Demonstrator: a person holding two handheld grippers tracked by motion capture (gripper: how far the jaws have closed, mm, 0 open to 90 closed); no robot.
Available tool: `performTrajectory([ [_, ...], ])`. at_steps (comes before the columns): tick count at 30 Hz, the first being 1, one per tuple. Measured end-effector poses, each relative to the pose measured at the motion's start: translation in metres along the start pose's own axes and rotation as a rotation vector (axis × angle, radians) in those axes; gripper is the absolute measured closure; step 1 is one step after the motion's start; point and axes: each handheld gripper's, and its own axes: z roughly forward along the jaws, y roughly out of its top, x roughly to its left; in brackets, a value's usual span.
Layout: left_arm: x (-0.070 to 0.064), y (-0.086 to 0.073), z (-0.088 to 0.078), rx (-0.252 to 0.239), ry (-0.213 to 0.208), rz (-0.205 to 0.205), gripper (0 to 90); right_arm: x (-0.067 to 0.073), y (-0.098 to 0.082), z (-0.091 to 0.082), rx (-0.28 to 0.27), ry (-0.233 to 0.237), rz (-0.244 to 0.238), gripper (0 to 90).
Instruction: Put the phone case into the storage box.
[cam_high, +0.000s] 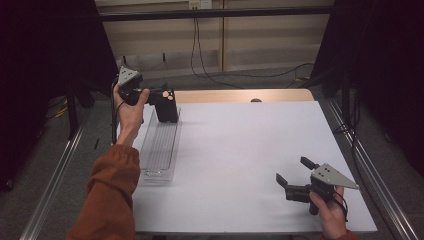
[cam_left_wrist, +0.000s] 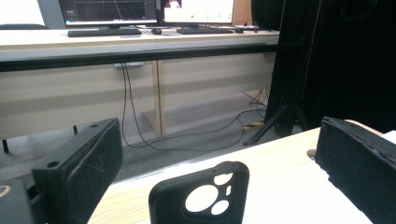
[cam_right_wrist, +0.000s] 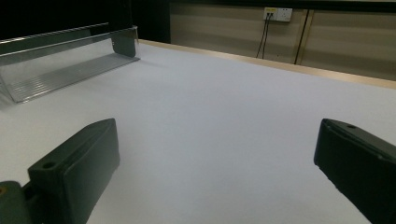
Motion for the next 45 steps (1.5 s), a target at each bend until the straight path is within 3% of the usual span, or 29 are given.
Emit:
performTrajectory([
  [5, -0.004, 0.001, -0.011, -0.045, -0.022, -0.007, 1.2, 0.001, 0.001, -0.001, -0.007, -0.002, -0.004, 0.0],
  [15, -0.018, 0.000, -0.027, -0.057, -0.068, 0.002, 3.0, 0.001, 0.001, -0.001, -0.005, 0.002, -0.011, 0.0],
  [22, -0.026, -0.004, -0.036, -0.059, -0.070, 0.001, 3.2, 0.001, 0.001, -0.001, -0.006, 0.001, -0.011, 0.0],
  [24, -0.028, -0.007, -0.037, -0.052, -0.077, -0.021, 3.6, 0.001, 0.001, -0.001, -0.004, 0.000, -0.012, 0.0],
  [35, -0.041, -0.016, -0.053, -0.048, -0.126, -0.010, 3.6, 0.001, 0.001, -0.001, -0.006, -0.001, -0.012, 0.0],
  [43, -0.047, -0.027, -0.059, -0.010, -0.158, -0.011, 3.6, 0.001, 0.000, -0.001, -0.004, -0.003, -0.009, 0.0],
  [45, -0.049, -0.029, -0.060, 0.009, -0.167, 0.005, 3.6, 0.001, 0.000, 0.000, -0.004, -0.005, -0.005, 0.0],
])
